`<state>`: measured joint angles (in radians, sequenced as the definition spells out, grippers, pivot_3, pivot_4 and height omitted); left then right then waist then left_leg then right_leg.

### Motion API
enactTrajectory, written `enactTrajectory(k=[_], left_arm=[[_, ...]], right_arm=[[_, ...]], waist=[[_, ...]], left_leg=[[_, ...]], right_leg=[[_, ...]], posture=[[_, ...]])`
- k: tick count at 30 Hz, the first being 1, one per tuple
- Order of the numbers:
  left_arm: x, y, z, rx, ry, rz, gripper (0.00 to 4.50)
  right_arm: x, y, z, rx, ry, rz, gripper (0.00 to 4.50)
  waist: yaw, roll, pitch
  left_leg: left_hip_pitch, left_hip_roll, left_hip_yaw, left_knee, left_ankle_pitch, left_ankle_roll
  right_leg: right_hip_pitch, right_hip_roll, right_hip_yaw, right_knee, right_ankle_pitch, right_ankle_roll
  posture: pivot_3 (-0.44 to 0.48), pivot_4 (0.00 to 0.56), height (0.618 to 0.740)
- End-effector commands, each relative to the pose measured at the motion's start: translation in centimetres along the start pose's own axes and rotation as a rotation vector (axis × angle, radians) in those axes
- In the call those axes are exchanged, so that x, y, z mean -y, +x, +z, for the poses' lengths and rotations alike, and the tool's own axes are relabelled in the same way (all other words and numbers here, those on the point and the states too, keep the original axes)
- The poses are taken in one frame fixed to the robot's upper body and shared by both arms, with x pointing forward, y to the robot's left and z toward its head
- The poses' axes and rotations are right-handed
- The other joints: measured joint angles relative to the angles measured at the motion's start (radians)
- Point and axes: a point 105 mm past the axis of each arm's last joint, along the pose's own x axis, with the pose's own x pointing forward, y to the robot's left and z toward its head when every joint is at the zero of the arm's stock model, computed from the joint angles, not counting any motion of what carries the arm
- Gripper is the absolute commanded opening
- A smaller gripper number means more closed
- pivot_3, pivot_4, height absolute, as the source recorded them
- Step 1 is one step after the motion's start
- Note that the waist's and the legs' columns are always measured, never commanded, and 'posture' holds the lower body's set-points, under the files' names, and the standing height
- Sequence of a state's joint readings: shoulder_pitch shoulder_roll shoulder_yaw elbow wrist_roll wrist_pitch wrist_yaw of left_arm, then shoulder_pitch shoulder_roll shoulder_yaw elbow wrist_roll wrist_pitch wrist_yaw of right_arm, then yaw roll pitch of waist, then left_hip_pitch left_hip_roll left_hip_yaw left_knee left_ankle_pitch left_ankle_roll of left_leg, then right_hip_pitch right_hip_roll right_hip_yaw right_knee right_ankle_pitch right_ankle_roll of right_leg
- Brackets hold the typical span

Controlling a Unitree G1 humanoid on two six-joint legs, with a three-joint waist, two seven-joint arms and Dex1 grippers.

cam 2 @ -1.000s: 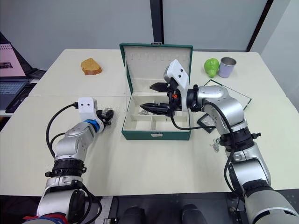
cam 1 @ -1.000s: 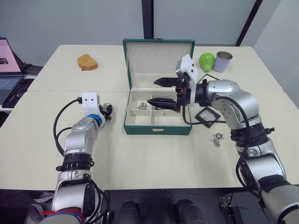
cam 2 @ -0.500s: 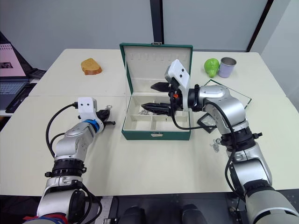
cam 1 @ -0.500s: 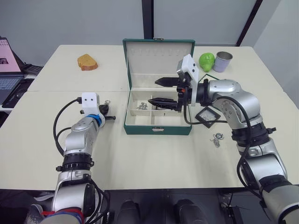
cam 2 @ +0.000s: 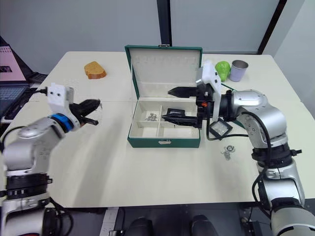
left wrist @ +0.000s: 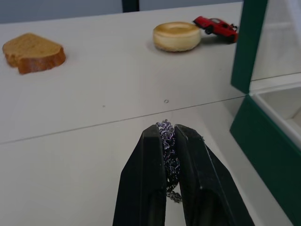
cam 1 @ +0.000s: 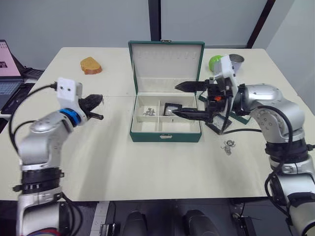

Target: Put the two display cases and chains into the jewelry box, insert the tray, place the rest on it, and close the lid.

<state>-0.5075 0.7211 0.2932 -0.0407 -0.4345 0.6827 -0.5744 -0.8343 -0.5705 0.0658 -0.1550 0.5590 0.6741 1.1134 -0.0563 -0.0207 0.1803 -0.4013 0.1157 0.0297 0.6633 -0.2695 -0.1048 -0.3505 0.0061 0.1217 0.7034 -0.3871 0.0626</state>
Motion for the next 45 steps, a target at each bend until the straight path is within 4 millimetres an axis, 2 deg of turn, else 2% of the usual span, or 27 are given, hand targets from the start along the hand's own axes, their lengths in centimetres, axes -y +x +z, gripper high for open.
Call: enactTrajectory(k=[1,4,8,19,27,32,37,45], left_arm=[[2.1,-1.4,3.2,0.056,0.066,-0.181,0.10],[3.6,-1.6,4.0,0.055,0.082,-0.292,0.10],[5.3,-1.0,4.1,0.050,0.082,-0.395,0.10],[9.2,1.0,2.8,0.015,0.048,-0.590,0.10],[10.0,1.9,2.3,-0.004,0.044,-0.638,0.10],[10.3,1.9,1.3,-0.041,0.042,-0.663,0.10],[10.6,2.3,-0.9,-0.096,0.039,-0.662,0.10],[10.7,2.9,-2.7,-0.131,0.061,-0.647,0.10]], right_arm=[[-0.9,-1.0,0.8,0.017,-0.034,0.012,4.50],[-1.3,-1.6,0.3,0.004,-0.022,0.005,4.50],[-1.5,-2.3,-0.2,-0.010,-0.008,-0.024,4.50],[-2.0,-3.0,-0.6,-0.016,0.001,-0.118,4.50],[-2.2,-3.0,-0.6,-0.014,0.002,-0.159,4.50],[-2.3,-3.1,-0.7,-0.013,0.004,-0.172,4.50],[-2.3,-3.1,-0.8,-0.010,0.006,-0.178,4.50],[-2.2,-3.1,-0.7,-0.008,0.006,-0.182,4.50]], waist=[[0.001,0.000,0.000],[0.001,0.000,0.000],[0.002,0.000,0.000],[0.002,0.000,0.000],[0.003,0.000,0.000],[0.003,0.000,0.000],[0.003,0.000,0.000],[0.004,0.000,0.000]], left_leg=[[0.000,0.000,0.000,0.000,0.000,0.000],[0.000,0.000,0.000,0.000,0.000,0.000],[0.000,0.000,0.000,0.000,0.000,0.000],[0.000,0.000,0.000,0.000,0.000,0.000],[0.000,-0.001,0.000,0.000,0.000,0.000],[0.000,-0.001,0.000,0.000,0.000,0.000],[0.000,-0.001,0.000,0.000,0.000,0.000],[0.000,-0.001,0.000,0.000,0.000,0.000]], right_leg=[[0.000,0.000,0.000,0.000,0.000,0.000],[0.000,0.000,0.000,-0.001,0.000,0.000],[0.001,0.000,0.000,-0.002,0.000,0.000],[0.001,0.000,0.001,-0.005,0.000,0.000],[0.002,0.000,0.001,-0.005,0.000,0.000],[0.002,0.000,0.001,-0.005,0.000,0.000],[0.002,0.000,0.001,-0.005,0.000,0.000],[0.002,0.000,0.001,-0.005,0.000,0.000]], posture=[[0.000,0.150,0.740],[0.000,0.150,0.740],[0.000,0.150,0.740],[0.000,0.150,0.740],[0.000,0.150,0.740],[0.000,0.150,0.740],[0.000,0.150,0.740],[0.000,0.150,0.740]])
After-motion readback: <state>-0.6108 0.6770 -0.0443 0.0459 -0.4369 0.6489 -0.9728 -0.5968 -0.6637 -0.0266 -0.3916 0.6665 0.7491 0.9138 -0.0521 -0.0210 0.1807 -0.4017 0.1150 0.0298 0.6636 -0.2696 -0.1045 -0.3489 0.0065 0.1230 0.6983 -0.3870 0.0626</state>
